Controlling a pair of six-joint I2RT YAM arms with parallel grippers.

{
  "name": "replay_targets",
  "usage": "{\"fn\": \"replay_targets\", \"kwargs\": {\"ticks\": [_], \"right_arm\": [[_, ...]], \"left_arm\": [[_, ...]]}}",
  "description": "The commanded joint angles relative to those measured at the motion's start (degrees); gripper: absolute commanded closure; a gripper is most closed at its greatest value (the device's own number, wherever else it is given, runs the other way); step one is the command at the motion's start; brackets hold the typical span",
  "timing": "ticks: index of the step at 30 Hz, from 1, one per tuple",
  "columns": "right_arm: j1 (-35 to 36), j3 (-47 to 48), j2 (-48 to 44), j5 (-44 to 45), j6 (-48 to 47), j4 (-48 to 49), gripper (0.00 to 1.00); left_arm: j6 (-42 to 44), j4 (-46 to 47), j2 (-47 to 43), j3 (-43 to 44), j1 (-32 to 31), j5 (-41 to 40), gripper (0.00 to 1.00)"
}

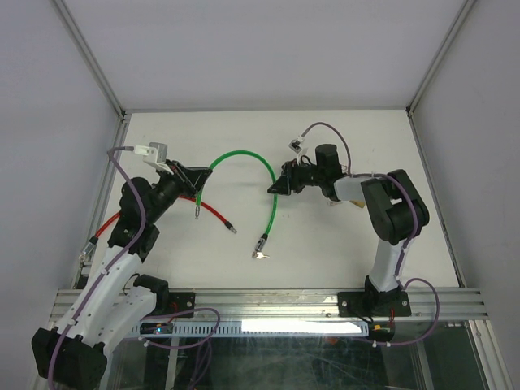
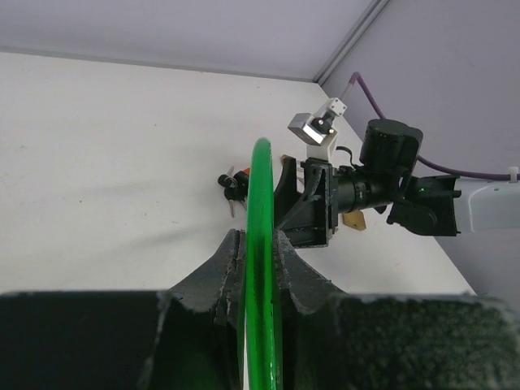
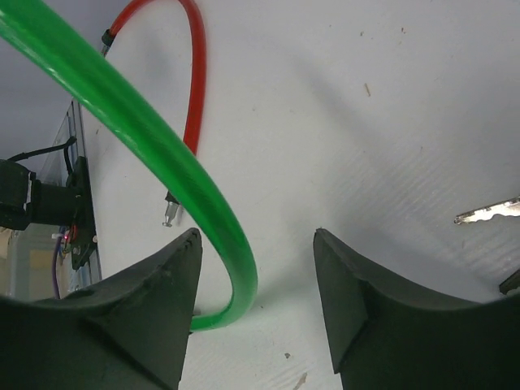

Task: Lock with the key
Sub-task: Pick up the lock from the center of the board.

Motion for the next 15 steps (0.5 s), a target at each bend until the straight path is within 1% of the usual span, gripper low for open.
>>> {"fn": "replay_targets", "kwargs": {"ticks": [1,4,9,11,15], "right_arm": [[0.1,0.1,-0.3,1.0,0.8,2.2,0.43],[0.1,0.2,-0.3,0.0,0.8,2.3,0.52],[1.4,0.3,-0.3,-2.4,1.0,3.0,0.63],[2.2,0.5,-0.3,-3.4,1.1,3.3,0.69],[2.6,1.6,-0.9,-5.5,0.3,2.7,0.95]], "left_arm": [[-1.6,5.5,-2.6,0.2,-0.4,0.2,1.00],[-1.6,5.4,-2.6,0.4,-0.4,0.0,1.00],[-1.9,5.3,-2.8,0.7,-0.4,0.0,1.00],[-2.0,5.2,-3.0,0.8,-0.4,-0.2,1.00],[-2.0,4.2,-3.8,0.9,-0.4,-0.8,1.00]]}}
